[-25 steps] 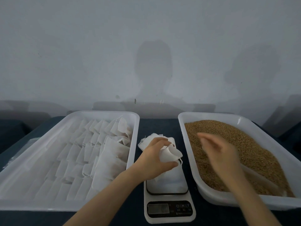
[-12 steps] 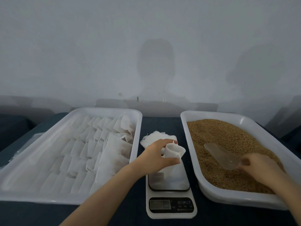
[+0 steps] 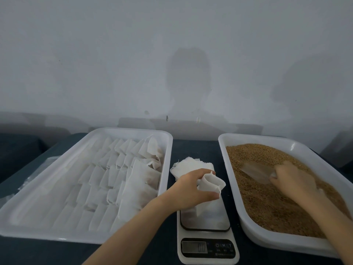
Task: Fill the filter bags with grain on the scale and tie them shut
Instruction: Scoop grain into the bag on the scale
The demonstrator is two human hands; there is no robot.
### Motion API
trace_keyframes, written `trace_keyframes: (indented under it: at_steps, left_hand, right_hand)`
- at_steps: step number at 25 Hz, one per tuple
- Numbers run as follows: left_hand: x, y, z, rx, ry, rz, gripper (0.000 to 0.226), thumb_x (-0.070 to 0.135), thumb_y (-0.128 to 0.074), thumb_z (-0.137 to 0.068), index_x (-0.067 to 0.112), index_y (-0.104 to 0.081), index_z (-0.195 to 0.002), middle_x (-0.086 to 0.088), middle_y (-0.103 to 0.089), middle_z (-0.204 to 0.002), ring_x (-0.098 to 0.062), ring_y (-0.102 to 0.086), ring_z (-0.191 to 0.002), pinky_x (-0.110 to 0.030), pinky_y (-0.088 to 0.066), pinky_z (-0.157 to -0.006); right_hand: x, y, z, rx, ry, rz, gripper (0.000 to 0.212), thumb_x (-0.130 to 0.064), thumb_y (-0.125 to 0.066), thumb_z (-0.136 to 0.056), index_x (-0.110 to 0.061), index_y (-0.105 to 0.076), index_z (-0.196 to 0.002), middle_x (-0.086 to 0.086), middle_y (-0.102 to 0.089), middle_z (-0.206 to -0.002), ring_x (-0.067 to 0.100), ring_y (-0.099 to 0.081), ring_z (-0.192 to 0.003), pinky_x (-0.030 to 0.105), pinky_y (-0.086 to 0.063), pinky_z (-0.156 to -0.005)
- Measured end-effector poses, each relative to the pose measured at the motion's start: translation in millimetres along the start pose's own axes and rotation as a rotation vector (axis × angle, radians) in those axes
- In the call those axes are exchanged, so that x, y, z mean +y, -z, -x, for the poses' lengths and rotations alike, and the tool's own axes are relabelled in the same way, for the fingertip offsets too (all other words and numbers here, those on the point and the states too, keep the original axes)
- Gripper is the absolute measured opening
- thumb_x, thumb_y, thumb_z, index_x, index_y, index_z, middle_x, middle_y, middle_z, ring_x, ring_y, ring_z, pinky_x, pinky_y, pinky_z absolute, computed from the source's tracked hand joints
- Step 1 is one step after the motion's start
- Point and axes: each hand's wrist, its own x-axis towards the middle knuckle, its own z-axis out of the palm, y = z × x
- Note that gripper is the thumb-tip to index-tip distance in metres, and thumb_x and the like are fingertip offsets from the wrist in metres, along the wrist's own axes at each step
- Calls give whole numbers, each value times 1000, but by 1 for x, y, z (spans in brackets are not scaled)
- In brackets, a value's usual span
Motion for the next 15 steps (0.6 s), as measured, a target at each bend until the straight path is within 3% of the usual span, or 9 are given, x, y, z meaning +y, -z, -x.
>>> trace_keyframes:
  at_steps: [3,8,12,15]
  left_hand:
    - [0,0,-1,-14,0,-10,53,37,-75,-80,38,-49,-127,19,-56,-114,-4,-56,-105,-17,-49,-86]
    - [-2,0,-3,-13,-4,-24,56,38,-74,-81,35,-49,-130,13,-57,-121,-11,-56,-110,-29,-51,-95]
    - [-3,-1,-4,-6,-17,-22,55,36,-74,-81,33,-49,-130,11,-57,-120,-10,-57,-109,-29,-52,-95]
    - [-4,0,-5,1,-25,-20,52,37,-75,-80,38,-50,-125,17,-57,-114,-7,-57,-105,-26,-52,-93]
  right_hand:
    - [-15,-3,-19,-2,17,-47,25,-32,-50,-93,-17,-50,-74,-4,-41,-80,11,-48,-63,25,-38,-50]
    - [-24,-15,-30,-16,48,-178,21,-32,-53,-93,-14,-62,-90,2,-49,-89,17,-53,-73,35,-51,-69]
    - [-13,-16,-27,-21,-12,-421,18,-30,-61,-90,-15,-68,-83,1,-63,-75,15,-59,-60,32,-51,-59]
    - [4,-10,-22,-11,-44,-572,11,-34,-63,-88,-24,-66,-86,-1,-67,-77,17,-62,-61,29,-47,-53]
